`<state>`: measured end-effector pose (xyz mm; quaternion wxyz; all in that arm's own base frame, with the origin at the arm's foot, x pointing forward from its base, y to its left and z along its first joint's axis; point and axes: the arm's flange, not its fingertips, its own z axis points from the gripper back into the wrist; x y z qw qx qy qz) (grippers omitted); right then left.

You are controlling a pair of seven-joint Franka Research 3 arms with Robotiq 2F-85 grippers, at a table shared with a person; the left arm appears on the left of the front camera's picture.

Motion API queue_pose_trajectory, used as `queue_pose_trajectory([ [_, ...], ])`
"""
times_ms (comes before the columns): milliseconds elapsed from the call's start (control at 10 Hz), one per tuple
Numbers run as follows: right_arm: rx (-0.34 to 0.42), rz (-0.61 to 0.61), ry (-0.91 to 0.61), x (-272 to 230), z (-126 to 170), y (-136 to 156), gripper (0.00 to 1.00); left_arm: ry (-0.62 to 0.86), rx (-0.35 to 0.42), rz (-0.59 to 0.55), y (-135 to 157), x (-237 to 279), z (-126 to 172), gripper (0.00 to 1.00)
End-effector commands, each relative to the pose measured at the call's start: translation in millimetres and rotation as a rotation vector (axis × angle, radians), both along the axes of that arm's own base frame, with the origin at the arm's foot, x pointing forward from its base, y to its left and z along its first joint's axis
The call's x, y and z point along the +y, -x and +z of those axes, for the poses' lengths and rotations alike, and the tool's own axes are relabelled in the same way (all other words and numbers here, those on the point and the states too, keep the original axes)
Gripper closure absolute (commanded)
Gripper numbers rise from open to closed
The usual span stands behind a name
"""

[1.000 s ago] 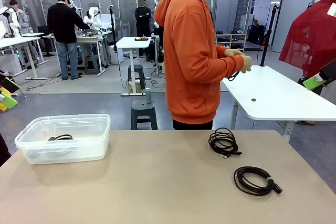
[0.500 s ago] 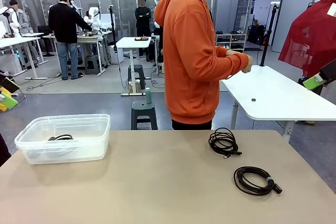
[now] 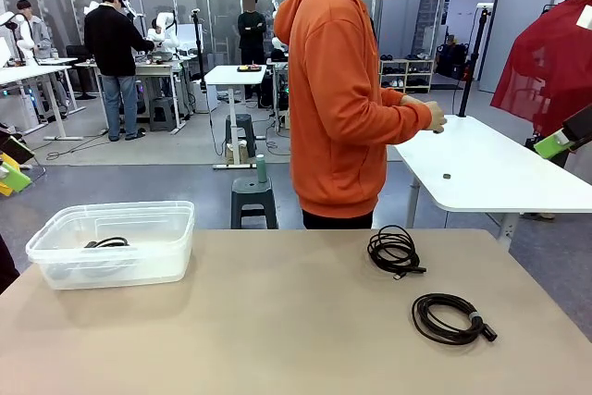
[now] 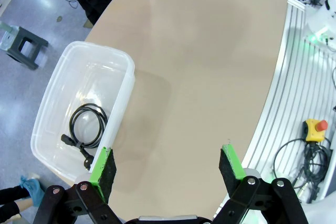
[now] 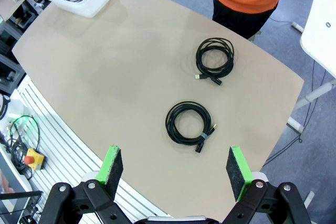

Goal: Organize and store the cables.
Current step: Place the Power Cable into the Organizing box.

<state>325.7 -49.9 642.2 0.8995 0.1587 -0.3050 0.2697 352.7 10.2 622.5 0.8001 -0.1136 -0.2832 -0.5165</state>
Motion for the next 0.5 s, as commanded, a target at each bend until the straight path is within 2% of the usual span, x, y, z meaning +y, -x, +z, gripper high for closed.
queue_pose_trajectory([
  [0,-0.002,0.019,-0.006,-0.7,-0.1,-0.1,0.0,-0.001,0.007,0.018,-0.5,-3.4,0.8,0.0],
  [400,-0.002,0.019,-0.006,-0.7,-0.1,-0.1,0.0,-0.001,0.007,0.018,-0.5,-3.4,0.8,0.0],
])
